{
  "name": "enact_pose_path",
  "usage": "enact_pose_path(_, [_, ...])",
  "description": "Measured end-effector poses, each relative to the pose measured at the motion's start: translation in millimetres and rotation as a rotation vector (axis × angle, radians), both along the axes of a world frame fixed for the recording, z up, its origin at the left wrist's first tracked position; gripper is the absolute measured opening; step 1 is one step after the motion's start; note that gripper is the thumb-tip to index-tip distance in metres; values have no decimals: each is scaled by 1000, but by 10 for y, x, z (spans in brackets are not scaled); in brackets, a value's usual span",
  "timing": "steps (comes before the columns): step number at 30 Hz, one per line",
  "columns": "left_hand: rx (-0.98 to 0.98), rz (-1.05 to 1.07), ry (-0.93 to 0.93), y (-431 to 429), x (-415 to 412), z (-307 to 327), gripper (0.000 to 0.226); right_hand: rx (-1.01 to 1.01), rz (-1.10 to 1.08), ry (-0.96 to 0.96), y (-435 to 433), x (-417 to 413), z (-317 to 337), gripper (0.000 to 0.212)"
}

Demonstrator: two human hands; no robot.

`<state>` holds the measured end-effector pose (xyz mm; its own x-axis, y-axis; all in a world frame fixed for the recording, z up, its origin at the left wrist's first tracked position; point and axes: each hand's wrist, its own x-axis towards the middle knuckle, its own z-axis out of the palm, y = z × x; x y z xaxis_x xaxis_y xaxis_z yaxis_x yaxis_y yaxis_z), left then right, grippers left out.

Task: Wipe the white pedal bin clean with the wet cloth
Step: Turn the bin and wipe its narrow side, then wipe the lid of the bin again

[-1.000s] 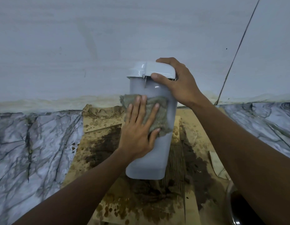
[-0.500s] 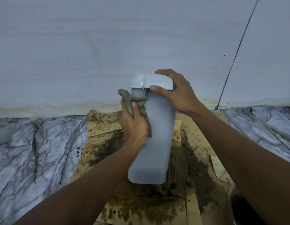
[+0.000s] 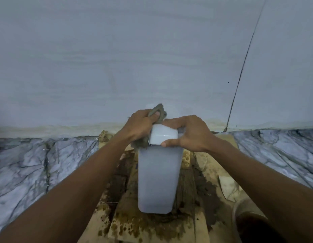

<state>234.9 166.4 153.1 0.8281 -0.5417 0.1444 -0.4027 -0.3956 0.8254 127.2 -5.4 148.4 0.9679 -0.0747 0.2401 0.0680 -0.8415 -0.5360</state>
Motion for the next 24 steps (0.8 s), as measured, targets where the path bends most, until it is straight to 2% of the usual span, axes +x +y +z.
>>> enact_pose_path(5, [287, -39, -59, 72, -226, -15, 46, -457, 55, 94, 293, -340, -43, 90])
enact_pose_path(8, [443, -103, -178, 162, -368, -164, 49, -557, 101, 144, 387, -525, -78, 94])
enact_pose_path(11, [533, -95, -269, 234, -461, -338, 64, -641, 133, 189, 472, -675, -74, 96])
enact_pose_path(13, [532, -80, -308, 260, -487, -380, 70, -587, 161, 209, 469, -755, -36, 92])
enact_pose_path(14, [522, -71, -302, 271, -498, -392, 66, -484, 153, 211, 447, -787, -3, 88])
enact_pose_path(16, [506, -60, -292, 283, -531, -416, 63, -227, 69, 168, 350, -787, 20, 69])
enact_pose_path(18, [522, -69, -306, 287, -561, -444, 66, -85, -38, 77, 238, -686, 15, 47])
enact_pose_path(21, [538, -102, -308, 269, -592, -439, 69, -30, -103, 129, 162, -452, 36, 42])
enact_pose_path(24, [553, -128, -260, 246, -455, -415, 67, -131, -93, 201, 125, -256, -24, 43])
